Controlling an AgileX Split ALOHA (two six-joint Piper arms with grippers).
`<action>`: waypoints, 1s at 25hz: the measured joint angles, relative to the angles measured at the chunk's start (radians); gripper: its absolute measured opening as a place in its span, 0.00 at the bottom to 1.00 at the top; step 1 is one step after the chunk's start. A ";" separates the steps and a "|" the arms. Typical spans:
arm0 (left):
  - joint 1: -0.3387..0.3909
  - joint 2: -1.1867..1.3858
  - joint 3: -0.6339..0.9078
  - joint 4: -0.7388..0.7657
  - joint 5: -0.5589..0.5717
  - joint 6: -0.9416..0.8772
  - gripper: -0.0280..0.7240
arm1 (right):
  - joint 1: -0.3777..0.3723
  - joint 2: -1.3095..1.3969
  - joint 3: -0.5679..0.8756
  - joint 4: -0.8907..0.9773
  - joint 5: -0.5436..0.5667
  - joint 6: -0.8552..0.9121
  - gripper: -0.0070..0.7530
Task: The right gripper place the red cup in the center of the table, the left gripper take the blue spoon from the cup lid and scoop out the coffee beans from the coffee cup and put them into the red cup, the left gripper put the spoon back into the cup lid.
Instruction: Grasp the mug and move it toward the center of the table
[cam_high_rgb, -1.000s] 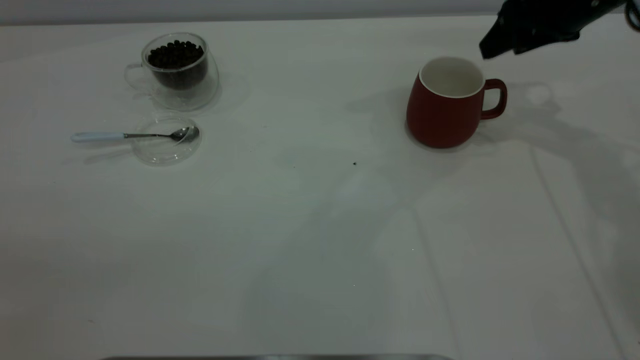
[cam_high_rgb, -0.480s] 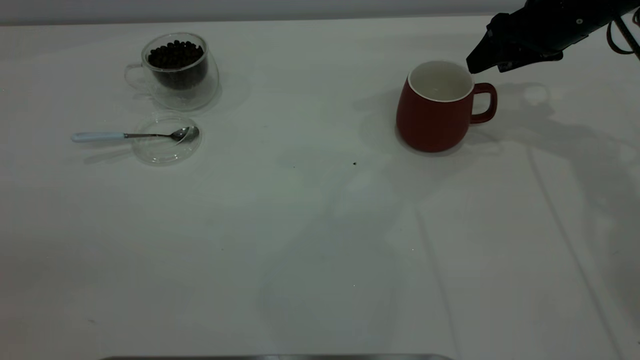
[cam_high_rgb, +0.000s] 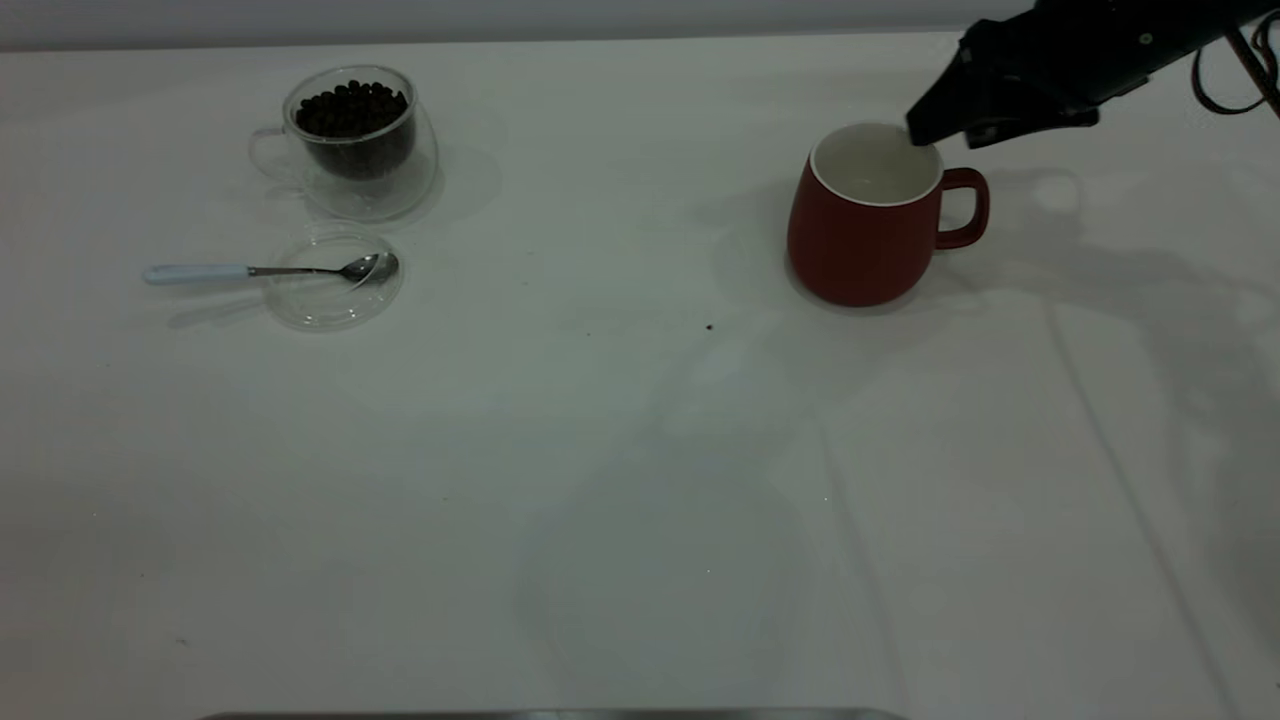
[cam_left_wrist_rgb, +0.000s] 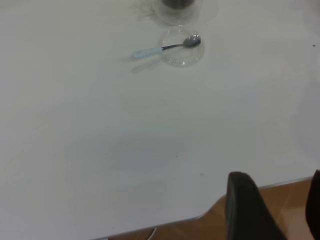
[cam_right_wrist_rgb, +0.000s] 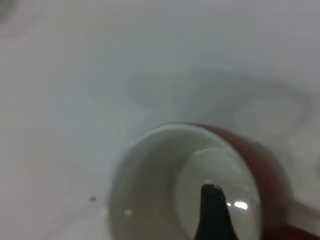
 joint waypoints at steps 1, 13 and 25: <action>0.000 0.000 0.000 0.000 0.000 0.000 0.51 | 0.000 -0.008 0.000 0.004 0.004 0.000 0.75; 0.000 0.000 0.000 0.000 0.000 0.000 0.51 | 0.087 0.018 0.000 -0.007 -0.062 -0.006 0.75; 0.000 0.000 0.000 0.000 0.000 0.000 0.51 | 0.160 0.071 -0.004 -0.010 -0.175 -0.008 0.75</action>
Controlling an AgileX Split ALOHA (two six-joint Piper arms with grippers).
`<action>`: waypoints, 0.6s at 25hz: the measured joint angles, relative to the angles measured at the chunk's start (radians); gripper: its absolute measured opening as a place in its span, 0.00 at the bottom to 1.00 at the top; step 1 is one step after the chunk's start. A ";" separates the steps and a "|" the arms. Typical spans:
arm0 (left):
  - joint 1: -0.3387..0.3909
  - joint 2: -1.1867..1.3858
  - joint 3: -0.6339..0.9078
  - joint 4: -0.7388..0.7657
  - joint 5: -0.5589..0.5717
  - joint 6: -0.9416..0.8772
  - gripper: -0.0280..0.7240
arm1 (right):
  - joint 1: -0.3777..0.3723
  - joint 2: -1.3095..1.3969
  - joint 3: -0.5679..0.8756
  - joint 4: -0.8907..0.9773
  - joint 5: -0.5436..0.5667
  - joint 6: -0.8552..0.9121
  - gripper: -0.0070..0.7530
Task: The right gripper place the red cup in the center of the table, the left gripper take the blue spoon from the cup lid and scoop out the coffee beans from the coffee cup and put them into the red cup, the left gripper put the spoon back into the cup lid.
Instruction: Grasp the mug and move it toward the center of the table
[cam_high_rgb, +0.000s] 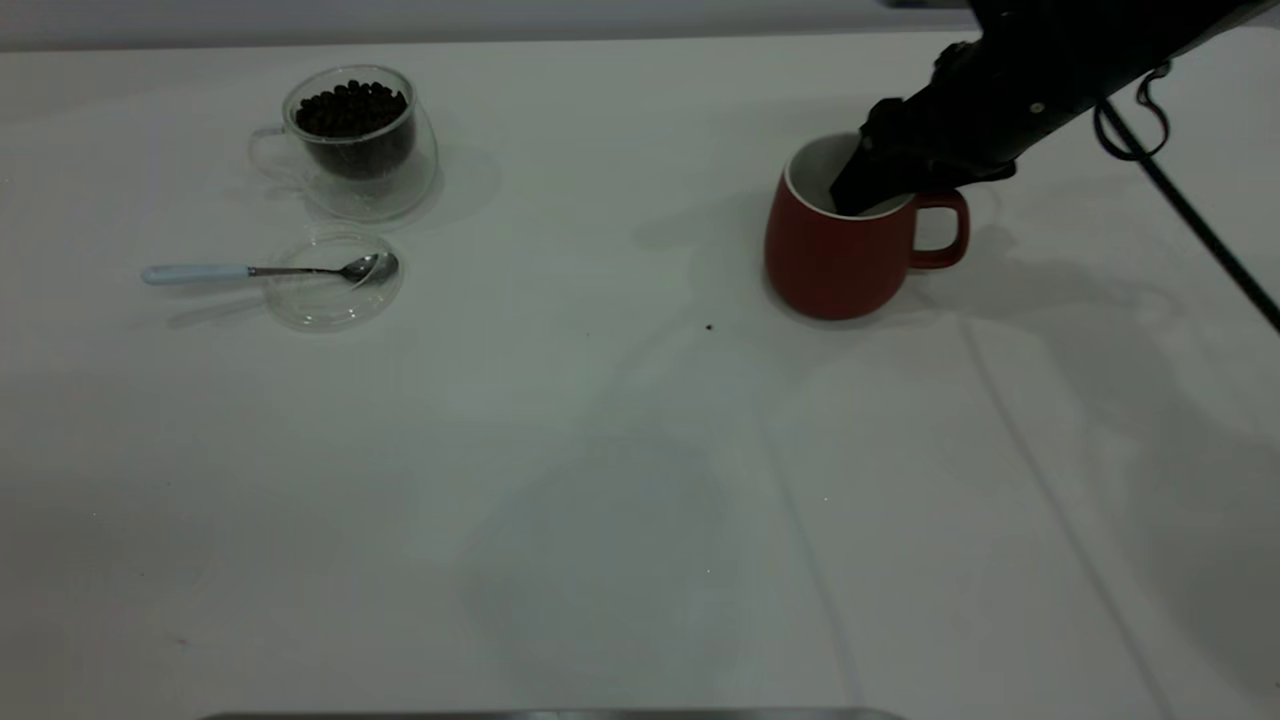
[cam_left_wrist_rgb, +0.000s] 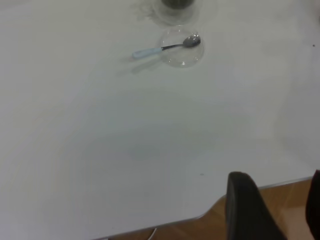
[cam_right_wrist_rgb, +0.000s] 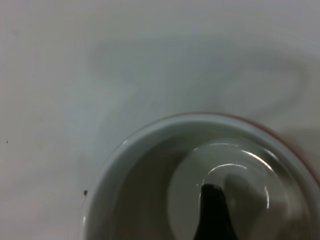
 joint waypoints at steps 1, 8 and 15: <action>0.000 0.000 0.000 0.000 0.000 0.000 0.51 | 0.013 0.000 0.000 0.003 -0.008 0.000 0.75; 0.000 0.000 0.000 0.000 0.000 0.000 0.51 | 0.122 0.001 0.000 0.076 -0.091 0.000 0.75; 0.000 0.000 0.000 0.000 0.000 0.000 0.51 | 0.209 0.035 -0.056 0.154 -0.163 -0.009 0.75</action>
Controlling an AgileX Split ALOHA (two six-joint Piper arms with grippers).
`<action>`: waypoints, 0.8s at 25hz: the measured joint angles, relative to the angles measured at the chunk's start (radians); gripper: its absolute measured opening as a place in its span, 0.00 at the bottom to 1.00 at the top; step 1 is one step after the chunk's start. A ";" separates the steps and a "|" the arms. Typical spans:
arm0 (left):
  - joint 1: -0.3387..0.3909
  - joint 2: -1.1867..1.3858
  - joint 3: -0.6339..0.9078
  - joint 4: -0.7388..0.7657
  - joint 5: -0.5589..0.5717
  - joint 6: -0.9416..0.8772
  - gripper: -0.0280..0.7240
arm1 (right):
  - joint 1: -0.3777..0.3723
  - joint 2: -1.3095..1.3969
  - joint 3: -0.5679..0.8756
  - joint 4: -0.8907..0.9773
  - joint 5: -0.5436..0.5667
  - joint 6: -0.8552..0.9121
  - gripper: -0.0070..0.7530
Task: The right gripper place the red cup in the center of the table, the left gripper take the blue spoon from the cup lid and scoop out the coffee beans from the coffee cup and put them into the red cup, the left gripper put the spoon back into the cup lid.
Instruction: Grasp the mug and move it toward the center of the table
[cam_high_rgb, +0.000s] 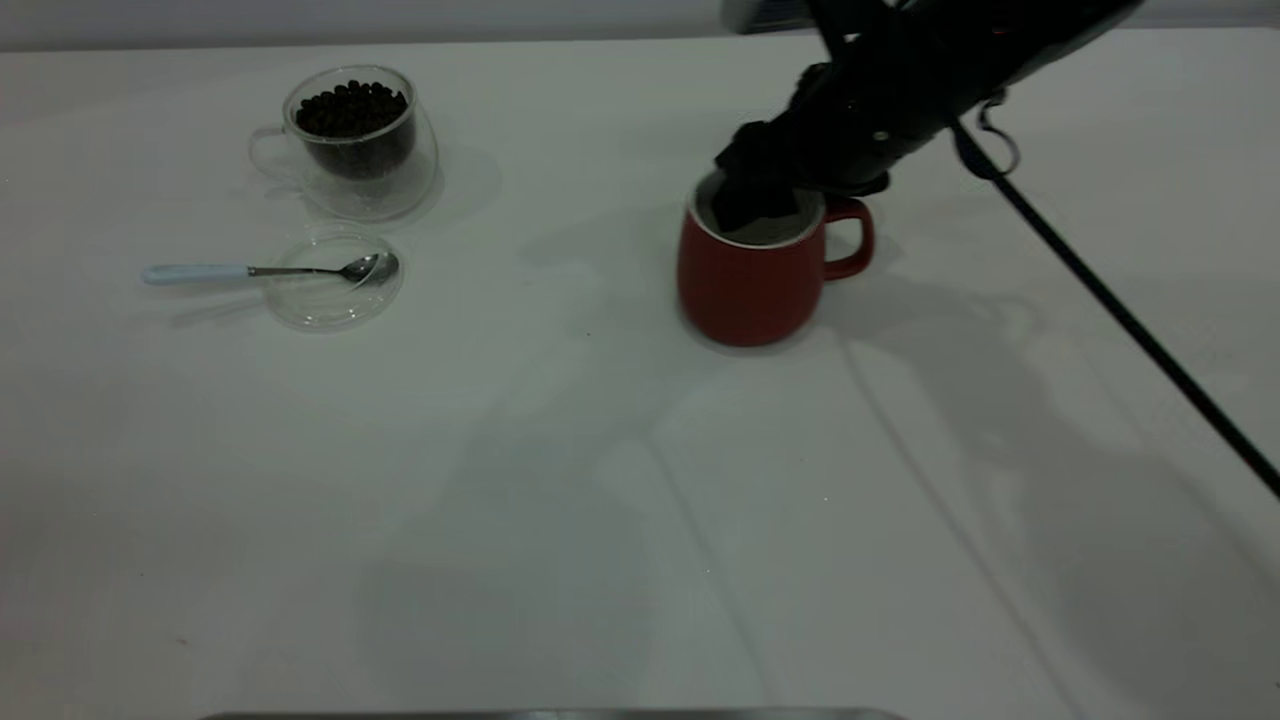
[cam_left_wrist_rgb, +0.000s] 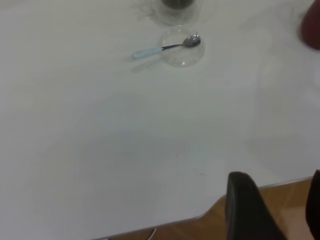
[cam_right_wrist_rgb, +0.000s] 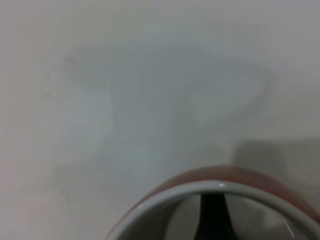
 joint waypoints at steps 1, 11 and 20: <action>0.000 0.000 0.000 0.000 0.000 0.000 0.51 | 0.013 0.012 -0.021 0.006 -0.001 -0.001 0.75; 0.000 0.000 0.000 0.000 -0.001 0.000 0.51 | 0.093 0.091 -0.185 0.053 0.003 -0.001 0.75; 0.000 0.000 0.000 0.000 -0.001 0.000 0.51 | 0.099 0.097 -0.202 0.073 0.001 -0.003 0.71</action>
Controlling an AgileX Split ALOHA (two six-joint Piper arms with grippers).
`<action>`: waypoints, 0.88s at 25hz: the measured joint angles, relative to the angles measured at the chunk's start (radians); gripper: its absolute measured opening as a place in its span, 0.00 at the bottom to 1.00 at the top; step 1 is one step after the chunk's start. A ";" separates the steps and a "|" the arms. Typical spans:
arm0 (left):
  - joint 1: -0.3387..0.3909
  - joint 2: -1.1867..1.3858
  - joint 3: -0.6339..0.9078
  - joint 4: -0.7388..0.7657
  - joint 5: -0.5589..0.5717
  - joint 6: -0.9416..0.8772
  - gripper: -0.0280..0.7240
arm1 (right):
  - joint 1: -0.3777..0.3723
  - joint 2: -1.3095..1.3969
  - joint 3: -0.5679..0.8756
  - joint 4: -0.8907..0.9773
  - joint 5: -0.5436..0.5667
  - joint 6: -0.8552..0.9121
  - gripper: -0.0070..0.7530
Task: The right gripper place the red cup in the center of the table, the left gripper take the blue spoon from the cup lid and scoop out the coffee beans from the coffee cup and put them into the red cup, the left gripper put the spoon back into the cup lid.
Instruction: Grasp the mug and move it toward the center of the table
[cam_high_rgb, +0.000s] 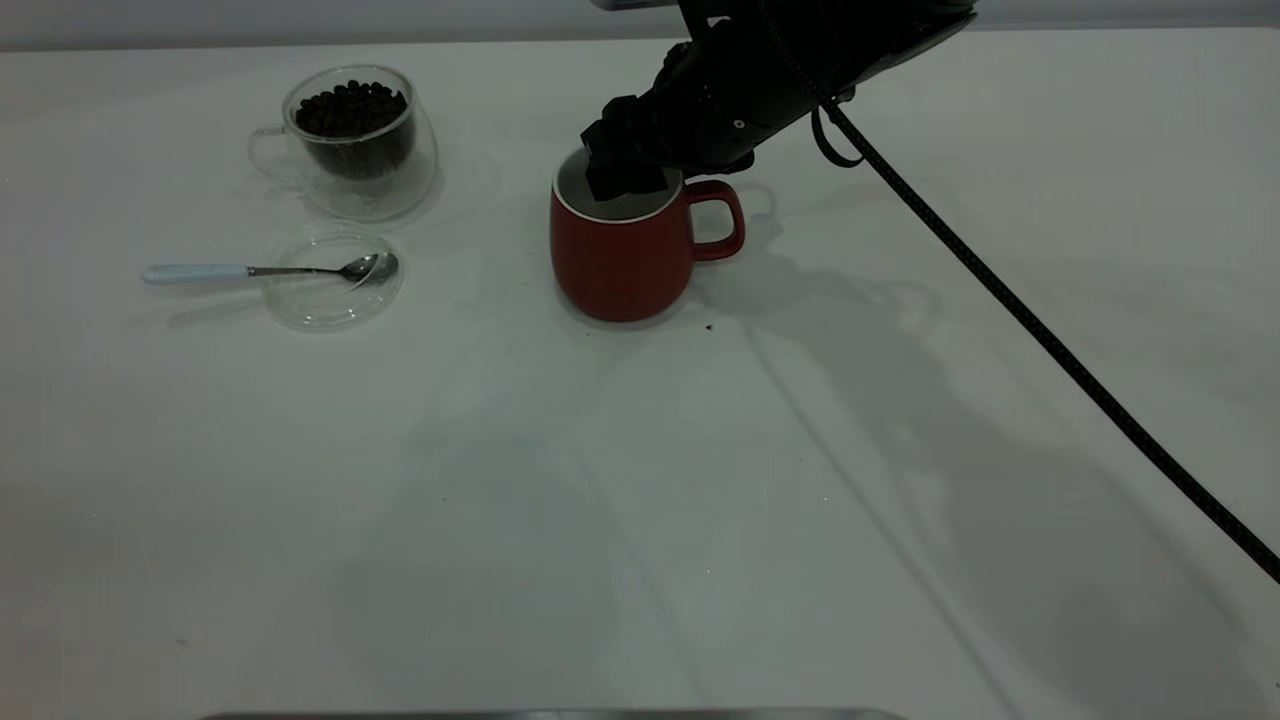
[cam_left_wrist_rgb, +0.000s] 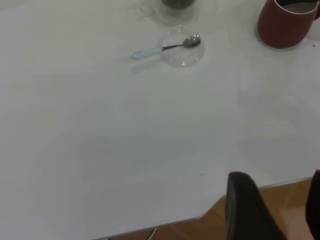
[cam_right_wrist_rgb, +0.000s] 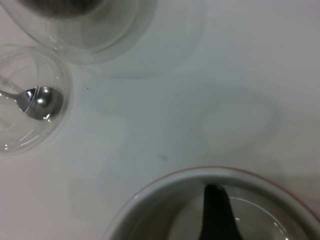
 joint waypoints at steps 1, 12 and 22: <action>0.000 0.000 0.000 0.000 0.000 0.000 0.51 | 0.000 0.000 0.000 -0.004 -0.001 -0.002 0.71; 0.000 0.000 0.000 0.000 0.000 0.000 0.51 | 0.001 -0.034 -0.001 -0.135 -0.049 -0.006 0.71; 0.000 0.000 0.000 0.000 0.000 0.000 0.51 | 0.001 -0.221 0.161 -0.348 -0.008 0.021 0.71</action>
